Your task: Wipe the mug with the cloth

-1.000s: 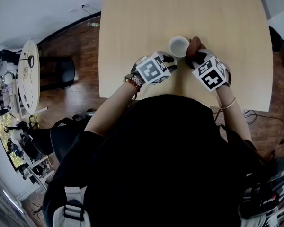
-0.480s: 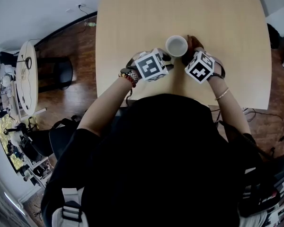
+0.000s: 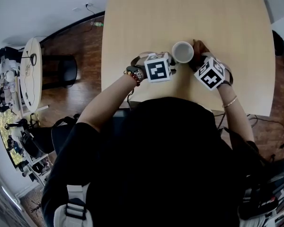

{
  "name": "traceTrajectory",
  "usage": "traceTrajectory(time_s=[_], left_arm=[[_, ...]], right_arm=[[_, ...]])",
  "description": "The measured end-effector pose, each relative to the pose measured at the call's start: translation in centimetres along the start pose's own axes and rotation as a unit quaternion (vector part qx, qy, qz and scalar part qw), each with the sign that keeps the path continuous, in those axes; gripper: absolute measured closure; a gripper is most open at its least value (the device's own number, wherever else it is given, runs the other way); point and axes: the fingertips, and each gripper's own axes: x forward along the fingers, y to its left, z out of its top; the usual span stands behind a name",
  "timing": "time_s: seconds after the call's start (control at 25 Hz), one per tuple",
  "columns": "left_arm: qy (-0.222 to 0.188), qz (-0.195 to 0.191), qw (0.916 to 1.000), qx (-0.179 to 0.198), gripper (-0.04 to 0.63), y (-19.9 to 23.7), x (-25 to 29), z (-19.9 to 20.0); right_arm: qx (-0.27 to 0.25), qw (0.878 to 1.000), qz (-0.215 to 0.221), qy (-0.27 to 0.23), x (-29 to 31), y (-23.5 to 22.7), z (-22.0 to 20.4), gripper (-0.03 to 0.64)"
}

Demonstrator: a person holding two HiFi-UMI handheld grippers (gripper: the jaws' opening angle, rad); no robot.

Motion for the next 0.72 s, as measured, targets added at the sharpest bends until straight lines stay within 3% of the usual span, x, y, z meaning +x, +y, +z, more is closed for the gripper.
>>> traceTrajectory(time_s=[0.12,0.44,0.72], left_arm=[[-0.017,0.005,0.9998,0.003,0.518,0.6,-0.7,1.4],[0.005,0.022,0.9998,0.001,0.523,0.9,-0.5,-0.4],[0.008,0.052,0.9986,-0.010,0.535,1.9,-1.0,-1.8]], right_arm=[[0.013,1.000,-0.007,-0.005,-0.7,-0.9,-0.2,0.557],[0.017,0.999,-0.026,-0.038,-3.1,-3.2,1.4,0.557],[-0.003,0.999,0.001,-0.041,-2.3,-2.5,2.0,0.557]])
